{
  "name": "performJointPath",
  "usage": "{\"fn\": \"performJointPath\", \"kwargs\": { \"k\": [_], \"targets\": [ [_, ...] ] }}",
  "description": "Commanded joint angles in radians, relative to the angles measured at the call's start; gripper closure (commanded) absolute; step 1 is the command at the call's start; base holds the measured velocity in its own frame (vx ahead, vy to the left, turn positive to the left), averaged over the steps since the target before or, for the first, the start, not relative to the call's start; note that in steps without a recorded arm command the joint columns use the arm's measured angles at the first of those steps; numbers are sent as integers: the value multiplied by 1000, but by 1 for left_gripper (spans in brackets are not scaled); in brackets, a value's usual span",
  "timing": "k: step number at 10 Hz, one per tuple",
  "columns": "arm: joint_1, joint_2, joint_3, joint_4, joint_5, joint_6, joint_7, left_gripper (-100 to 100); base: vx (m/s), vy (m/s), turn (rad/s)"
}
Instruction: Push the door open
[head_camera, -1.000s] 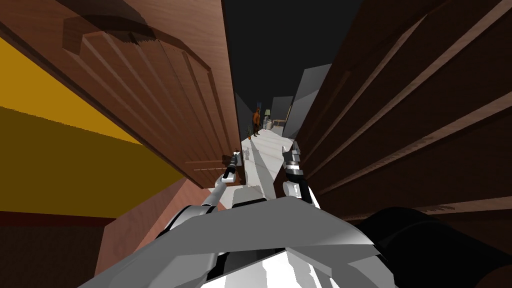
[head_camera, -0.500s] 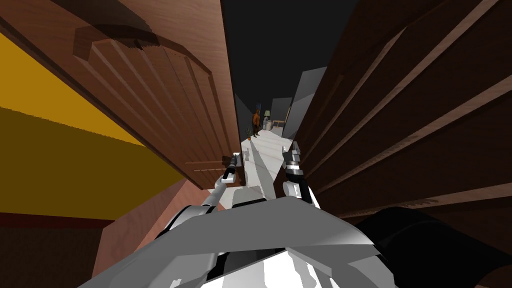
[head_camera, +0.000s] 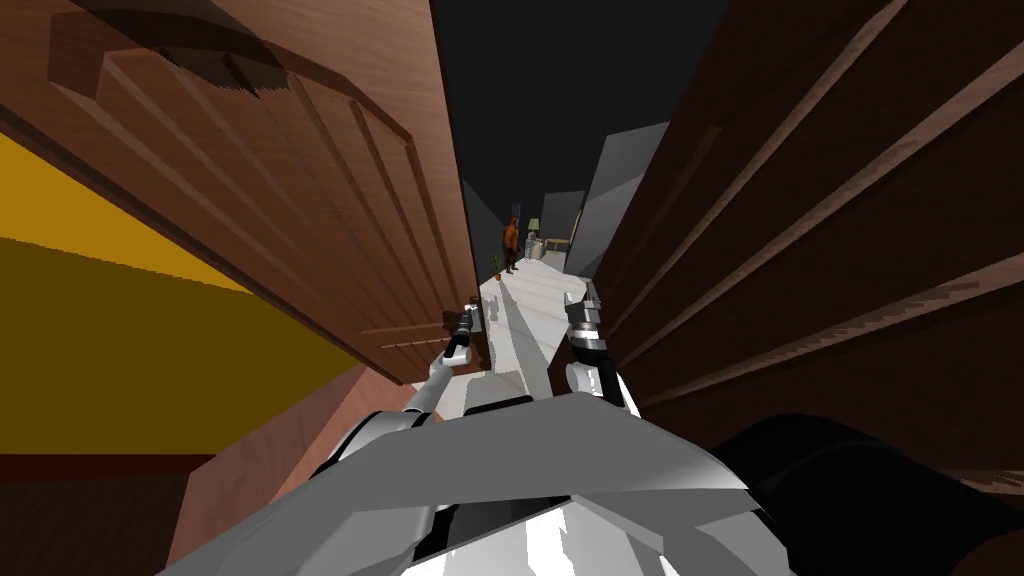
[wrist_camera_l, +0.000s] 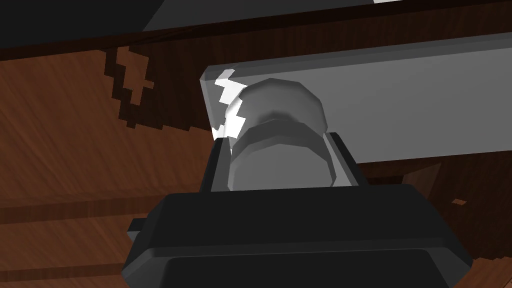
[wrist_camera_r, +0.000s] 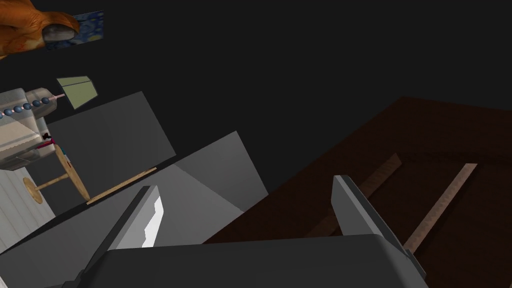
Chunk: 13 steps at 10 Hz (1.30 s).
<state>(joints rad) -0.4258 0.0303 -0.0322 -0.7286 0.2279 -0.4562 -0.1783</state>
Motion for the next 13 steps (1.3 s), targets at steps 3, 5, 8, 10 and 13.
{"fn": "performJointPath", "kwargs": {
  "k": [3, 5, 8, 10, 13],
  "targets": [
    [-23, 14, 20, 28, 82, -28, -78, 100, 103, -5, 22],
    [-26, 12, 22, 31, 104, -32, -101, 100, 54, 24, 56],
    [-31, 24, 59, 39, 69, -25, -88, -100, -119, 72, 3],
    [-32, 15, 90, 36, 50, -19, -90, -100, -171, 102, -4],
    [-34, -35, 142, 32, 20, -10, -94, -100, -201, -3, -21]
  ]
}}
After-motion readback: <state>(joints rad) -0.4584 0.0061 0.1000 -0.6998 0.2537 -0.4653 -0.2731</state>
